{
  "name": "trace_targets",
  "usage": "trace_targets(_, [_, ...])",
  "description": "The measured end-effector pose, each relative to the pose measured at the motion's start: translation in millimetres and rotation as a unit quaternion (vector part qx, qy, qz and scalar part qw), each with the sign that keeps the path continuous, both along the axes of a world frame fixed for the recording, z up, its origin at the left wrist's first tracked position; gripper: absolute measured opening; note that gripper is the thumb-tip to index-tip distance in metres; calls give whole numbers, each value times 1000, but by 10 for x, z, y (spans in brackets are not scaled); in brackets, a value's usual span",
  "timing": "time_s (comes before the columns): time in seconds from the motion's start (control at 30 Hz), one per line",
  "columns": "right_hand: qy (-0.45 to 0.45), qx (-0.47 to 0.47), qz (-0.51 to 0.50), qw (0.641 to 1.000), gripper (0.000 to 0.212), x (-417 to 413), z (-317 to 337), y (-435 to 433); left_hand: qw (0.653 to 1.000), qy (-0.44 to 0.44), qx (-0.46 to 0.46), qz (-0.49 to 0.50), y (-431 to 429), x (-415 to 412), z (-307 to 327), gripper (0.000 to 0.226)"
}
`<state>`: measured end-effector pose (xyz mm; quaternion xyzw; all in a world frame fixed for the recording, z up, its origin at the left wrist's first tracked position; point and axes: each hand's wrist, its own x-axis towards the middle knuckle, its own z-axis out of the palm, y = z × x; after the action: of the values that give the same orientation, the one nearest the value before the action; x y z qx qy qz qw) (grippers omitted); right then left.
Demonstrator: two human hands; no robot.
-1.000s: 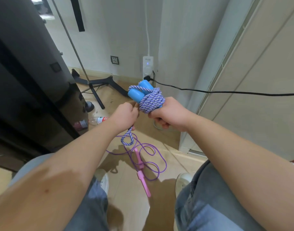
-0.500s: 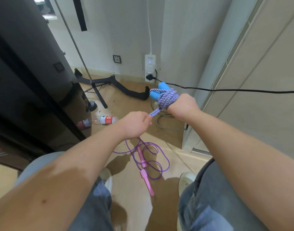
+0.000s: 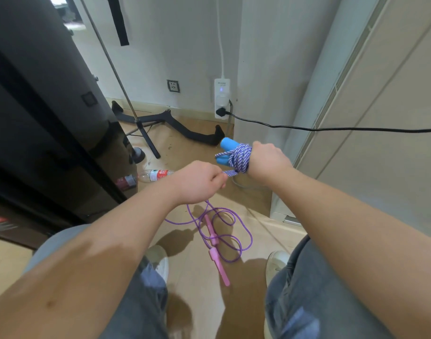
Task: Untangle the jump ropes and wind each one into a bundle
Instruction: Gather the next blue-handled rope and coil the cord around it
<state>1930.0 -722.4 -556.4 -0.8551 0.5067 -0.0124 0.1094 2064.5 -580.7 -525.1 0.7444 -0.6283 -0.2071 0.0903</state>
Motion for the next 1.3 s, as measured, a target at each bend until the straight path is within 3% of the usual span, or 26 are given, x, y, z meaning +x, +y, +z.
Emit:
trace_targets(0.13, [76,30,150,985,28,-35,41,27,995,-72,-70,7,29,260,-23,36])
trace_targets(0.23, [142,44,303,941,22,-41,39,204,978,-155,-116,-72,24,266,0,39])
trace_targets(0.3, [138,39,372,917,19,-33,64,338,963,-177,-165,-119,7,209,4,44])
trace_targets(0.37, [122,27,422,898,12,-25,103,432,967,-142,-183,-104,0,214,-18,51])
trace_targets(0.43, [97,15,442,891,13,-34,152,474,986,-28,-158,-47,6,249,-49,49])
trace_targets(0.57, [-19,27,405,914,18,-95,230,484,970,190,-127,81,-12,218,-3,36])
trace_targets(0.63, [-93,42,378,920,21,-108,250,483,936,300,-128,134,-5,191,55,39])
trace_targets(0.77, [-193,63,314,928,25,-125,273,417,834,501,-110,204,12,143,137,46])
trace_targets(0.93, [-217,75,265,936,29,-114,246,385,804,484,-107,329,-80,149,156,33])
trace_targets(1.0, [-229,79,230,942,25,-106,263,357,790,522,-113,301,-74,190,142,37])
trace_targets(1.13, [-197,50,188,961,20,-85,240,264,838,510,-114,157,-12,143,78,28])
trace_targets(1.23, [-199,52,166,964,23,-56,158,230,865,455,-161,138,-19,114,56,26])
trace_targets(1.3, [-196,77,170,963,38,-74,127,185,879,422,-184,127,-14,127,78,25])
